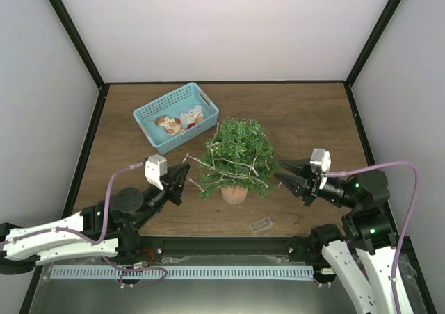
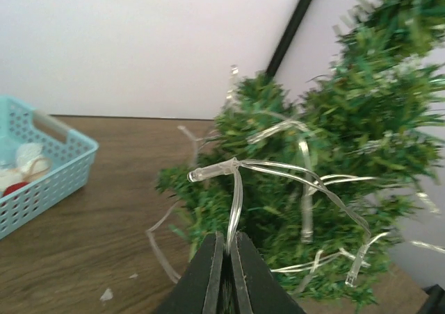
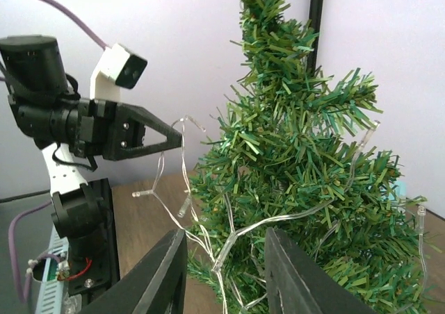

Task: Decorate the small christmas tree
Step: Wrap the decoration item around the Christmas tree.

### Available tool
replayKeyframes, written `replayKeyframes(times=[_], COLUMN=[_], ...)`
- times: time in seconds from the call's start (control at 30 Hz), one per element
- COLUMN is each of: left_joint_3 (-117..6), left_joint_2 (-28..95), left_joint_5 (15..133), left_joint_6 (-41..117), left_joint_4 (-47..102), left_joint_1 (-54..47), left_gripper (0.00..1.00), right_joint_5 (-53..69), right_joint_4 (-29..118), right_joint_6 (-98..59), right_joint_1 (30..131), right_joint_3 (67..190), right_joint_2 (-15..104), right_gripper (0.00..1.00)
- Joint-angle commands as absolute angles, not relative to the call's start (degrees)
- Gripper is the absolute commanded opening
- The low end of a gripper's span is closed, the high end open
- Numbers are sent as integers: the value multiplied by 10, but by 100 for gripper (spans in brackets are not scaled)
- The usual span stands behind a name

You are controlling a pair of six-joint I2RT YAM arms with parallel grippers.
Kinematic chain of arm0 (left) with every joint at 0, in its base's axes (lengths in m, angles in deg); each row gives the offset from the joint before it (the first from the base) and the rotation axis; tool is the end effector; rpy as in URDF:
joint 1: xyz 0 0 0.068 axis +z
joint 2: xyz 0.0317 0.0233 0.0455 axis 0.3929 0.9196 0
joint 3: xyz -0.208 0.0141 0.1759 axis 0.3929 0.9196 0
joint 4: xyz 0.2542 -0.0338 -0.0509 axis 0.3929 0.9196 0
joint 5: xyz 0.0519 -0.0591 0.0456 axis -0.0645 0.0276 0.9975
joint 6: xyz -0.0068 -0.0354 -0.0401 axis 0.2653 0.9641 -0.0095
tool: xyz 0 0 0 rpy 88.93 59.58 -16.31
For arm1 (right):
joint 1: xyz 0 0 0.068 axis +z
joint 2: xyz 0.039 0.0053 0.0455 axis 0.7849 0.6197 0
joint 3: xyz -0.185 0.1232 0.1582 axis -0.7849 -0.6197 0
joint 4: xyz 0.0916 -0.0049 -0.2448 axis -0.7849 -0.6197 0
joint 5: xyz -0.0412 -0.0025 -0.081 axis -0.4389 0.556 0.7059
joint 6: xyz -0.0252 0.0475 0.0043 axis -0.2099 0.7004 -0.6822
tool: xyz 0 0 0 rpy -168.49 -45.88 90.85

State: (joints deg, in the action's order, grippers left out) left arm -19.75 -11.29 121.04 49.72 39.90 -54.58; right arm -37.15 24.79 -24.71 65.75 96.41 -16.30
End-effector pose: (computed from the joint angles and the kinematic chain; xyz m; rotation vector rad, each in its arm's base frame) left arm 0.0498 -0.1240 0.3226 0.2734 1.6738 -0.7827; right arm 0.0616 0.0447 0.3608 -0.8984 1.3434 0.9063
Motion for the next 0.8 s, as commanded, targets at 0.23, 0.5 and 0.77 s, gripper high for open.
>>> replayKeyframes(times=[0.23,0.5,0.77], left_joint_3=[-191,-197,-193], left_joint_2=[-61,-54,-30], left_joint_5=[1179,1085,1036], left_joint_6=[590,601,604], left_joint_4=[435,409,381], left_joint_1=[-432,-337,-309], left_gripper=[4,4,4], right_joint_5=[-179,-47,8], right_joint_4=[263,144,56], right_joint_6=[-87,114,233], right_joint_1=[655,655,655], right_joint_3=[988,893,883], right_joint_2=[-133,-159,-124], right_gripper=[28,29,39])
